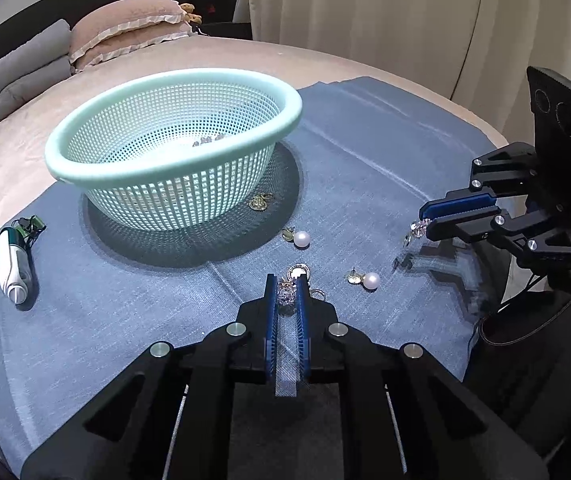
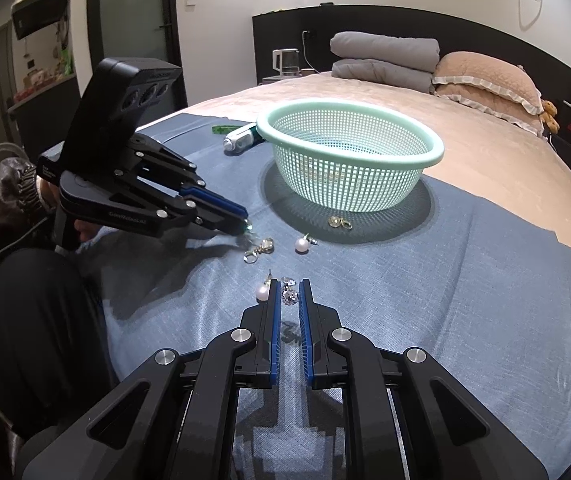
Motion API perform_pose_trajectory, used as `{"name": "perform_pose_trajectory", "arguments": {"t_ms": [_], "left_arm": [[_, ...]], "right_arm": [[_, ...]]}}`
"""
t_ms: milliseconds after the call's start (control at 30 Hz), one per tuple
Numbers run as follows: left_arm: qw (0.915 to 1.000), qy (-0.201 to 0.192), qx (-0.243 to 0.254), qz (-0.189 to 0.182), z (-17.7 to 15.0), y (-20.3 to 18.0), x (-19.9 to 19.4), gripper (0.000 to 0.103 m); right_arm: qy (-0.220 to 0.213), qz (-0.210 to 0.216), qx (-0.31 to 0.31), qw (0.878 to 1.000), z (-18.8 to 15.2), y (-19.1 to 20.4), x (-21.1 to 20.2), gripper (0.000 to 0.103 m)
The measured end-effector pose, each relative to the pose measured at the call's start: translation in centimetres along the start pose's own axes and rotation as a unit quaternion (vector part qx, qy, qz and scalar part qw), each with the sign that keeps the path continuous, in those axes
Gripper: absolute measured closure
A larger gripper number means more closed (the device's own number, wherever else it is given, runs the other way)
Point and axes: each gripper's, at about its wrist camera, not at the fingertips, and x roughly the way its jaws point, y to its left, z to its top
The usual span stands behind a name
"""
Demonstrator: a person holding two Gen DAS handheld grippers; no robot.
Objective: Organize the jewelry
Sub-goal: 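Lift both held earrings and carry them over the green basket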
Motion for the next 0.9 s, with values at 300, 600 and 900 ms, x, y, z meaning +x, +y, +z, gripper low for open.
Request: {"name": "perform_pose_trajectory", "arguments": {"t_ms": [300,600,900], "left_arm": [[0.9982,-0.027,0.024,0.047,3.5,1.9,-5.3,0.093],[0.9951,-0.045,0.035,0.082,7.8,4.9,-7.7,0.093],[0.9978,-0.027,0.031,0.052,8.9,6.6,-3.6,0.093]], "right_arm": [[-0.045,-0.017,-0.047,0.998,5.4,-0.6,-1.6,0.094],[-0.093,-0.021,-0.087,0.992,12.0,-2.1,-1.7,0.094],[-0.050,-0.008,-0.089,0.995,12.7,-3.4,3.7,0.094]]}}
